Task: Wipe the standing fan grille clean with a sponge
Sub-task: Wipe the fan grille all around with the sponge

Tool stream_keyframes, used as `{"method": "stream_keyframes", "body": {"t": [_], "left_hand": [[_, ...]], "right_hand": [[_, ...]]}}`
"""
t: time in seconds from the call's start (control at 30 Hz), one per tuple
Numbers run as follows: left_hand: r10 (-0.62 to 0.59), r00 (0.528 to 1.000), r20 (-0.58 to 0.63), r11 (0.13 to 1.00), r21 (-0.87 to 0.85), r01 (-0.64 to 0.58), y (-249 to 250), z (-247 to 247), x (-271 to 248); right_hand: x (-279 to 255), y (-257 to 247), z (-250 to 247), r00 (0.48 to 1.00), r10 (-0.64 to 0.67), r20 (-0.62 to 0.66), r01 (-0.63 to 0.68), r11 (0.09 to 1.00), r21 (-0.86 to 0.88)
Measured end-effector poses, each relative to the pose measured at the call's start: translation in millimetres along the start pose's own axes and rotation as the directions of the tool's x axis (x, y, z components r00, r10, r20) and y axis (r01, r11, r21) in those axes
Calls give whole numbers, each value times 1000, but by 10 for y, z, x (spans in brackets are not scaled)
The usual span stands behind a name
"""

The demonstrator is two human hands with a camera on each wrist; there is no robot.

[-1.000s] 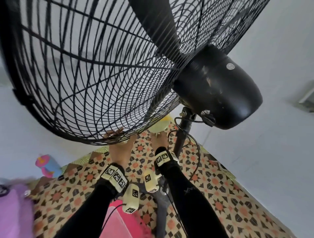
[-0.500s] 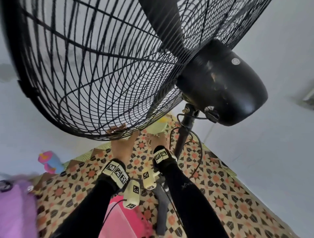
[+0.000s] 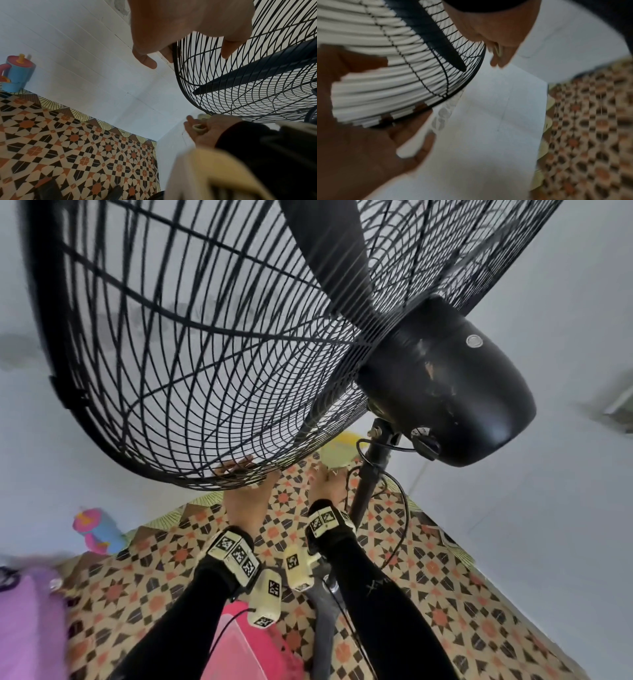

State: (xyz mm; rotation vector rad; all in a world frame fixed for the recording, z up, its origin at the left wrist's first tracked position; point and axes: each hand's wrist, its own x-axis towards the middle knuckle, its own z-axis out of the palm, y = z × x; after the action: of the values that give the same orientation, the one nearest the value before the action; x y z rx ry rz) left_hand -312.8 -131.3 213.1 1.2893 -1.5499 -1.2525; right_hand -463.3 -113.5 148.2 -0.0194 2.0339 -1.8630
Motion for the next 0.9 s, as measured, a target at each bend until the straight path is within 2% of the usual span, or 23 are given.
{"method": "stream_keyframes", "body": {"t": [0.1,0.17,0.27,0.33,0.4,0.43,0.5,0.53,0.6,0.63,0.67,0.73,0.77,0.8,0.83,0.87,0.9], "left_hand": [[-33,999,-19,999,-15,32,-29,-13,57],[-31,999,-20,999,17,31,23,-38,22],[-57,998,31,996,72,54,99,-76,8],[-191,971,144,972,166,167,100,-56,18],[-338,904,261,922,282,264,31,-1,6],[-363,870,333,921,267,282,125,9,-74],[-405,781,476,914,194,357,652,-28,-482],[-393,758,521,916,155,369,891,-40,-642],[-385,757,528,918,139,370,1145,3,-806],[-383,762,522,924,197,329,1238,2,-873],[-366,783,503,928,256,270,1300,-5,-894],[-339,844,416,936,239,258,1332,-18,-842],[-317,835,449,939,272,211,1354,-52,-857],[-303,813,497,938,304,164,1347,-57,-840],[-304,794,527,944,281,174,1386,-59,-876],[-315,775,548,948,218,231,1486,-95,-929],[-299,784,544,953,214,215,1638,-147,-1029]], "right_hand": [[60,183,20,985,66,157,-35,981,-192],[66,224,-2,978,41,202,24,951,-309],[-149,7,-178,957,-31,287,177,847,-501],[-343,-184,-342,913,-82,400,329,727,-603],[-542,-366,-517,866,-118,486,453,598,-662],[-656,-454,-597,841,-138,524,508,538,-673],[-880,-598,-717,791,-177,586,595,447,-668],[-979,-640,-768,765,-187,617,631,413,-657],[-1188,-800,-896,717,-186,672,691,318,-649],[-1274,-911,-977,692,-163,704,717,272,-642],[-1347,-1065,-1075,648,-127,751,754,247,-609],[-1431,-1467,-1316,531,-46,846,827,247,-505],[-1457,-1729,-1453,482,-32,876,855,237,-461],[-1470,-2011,-1591,456,-69,888,874,222,-432],[-1452,-2294,-1713,455,-161,876,883,212,-420],[-1421,-2577,-1840,462,-285,840,884,221,-411],[-1363,-2853,-1953,471,-418,777,881,269,-389]]}}
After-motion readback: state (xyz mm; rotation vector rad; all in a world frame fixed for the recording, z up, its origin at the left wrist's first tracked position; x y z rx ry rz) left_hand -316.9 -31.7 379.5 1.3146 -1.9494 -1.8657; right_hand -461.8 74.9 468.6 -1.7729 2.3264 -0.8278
